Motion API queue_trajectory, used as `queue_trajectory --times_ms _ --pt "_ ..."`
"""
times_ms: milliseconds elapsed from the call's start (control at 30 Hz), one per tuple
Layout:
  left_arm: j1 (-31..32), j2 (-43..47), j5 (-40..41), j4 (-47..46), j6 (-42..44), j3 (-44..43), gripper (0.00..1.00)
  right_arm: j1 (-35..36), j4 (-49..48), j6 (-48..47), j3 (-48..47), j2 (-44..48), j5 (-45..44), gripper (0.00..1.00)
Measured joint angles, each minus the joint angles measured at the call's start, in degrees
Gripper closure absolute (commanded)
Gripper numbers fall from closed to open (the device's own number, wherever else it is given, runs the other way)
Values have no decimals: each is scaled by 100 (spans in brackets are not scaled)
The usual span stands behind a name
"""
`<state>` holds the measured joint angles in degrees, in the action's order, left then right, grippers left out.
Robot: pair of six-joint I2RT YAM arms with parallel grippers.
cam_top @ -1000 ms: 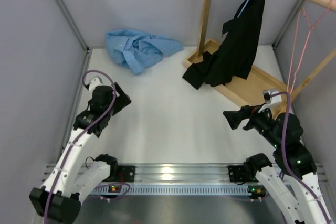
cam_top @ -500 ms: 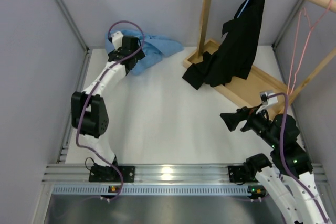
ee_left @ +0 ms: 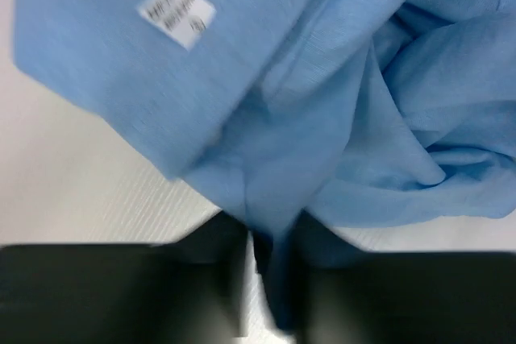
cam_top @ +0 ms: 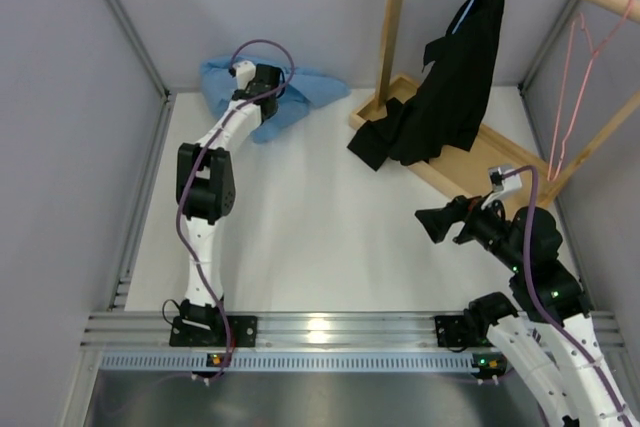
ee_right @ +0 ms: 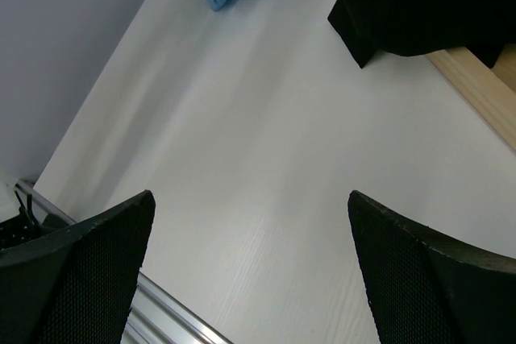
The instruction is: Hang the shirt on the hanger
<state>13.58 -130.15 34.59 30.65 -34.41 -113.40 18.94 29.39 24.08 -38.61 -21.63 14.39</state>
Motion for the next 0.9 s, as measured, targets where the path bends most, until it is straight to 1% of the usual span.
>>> queue_trajectory --times_ms 67,200,300,433,567,633,667,733,800,900 --pt "-7 0 -28 9 114 -42 100 0 -26 0 0 -28 0 1" --pt "-4 81 -208 37 240 -44 100 0 -35 2 0 -68 -24 1" --pt "61 507 -439 68 330 275 100 0 -57 0 0 -72 -83 0" --pt "402 1705 -940 188 621 793 100 0 -68 -15 0 -151 -140 1" --pt "1226 3377 -1453 205 927 1331 100 0 -66 -118 -22 -238 -138 0" --pt "1696 4275 -1971 212 1021 1556 100 0 -61 -208 -107 -295 -70 0" --pt "1814 4688 -2277 210 1045 1622 100 0 -61 -280 -177 -334 28 1" --pt "1805 5357 -2896 223 1067 1646 100 0 -76 -402 -343 -437 282 0" --pt "1696 5805 -3418 225 1097 1600 100 0 -94 -466 -490 -566 592 1" --pt "1641 6116 -4271 214 1161 1521 100 0 -151 -503 -654 -824 1252 1"
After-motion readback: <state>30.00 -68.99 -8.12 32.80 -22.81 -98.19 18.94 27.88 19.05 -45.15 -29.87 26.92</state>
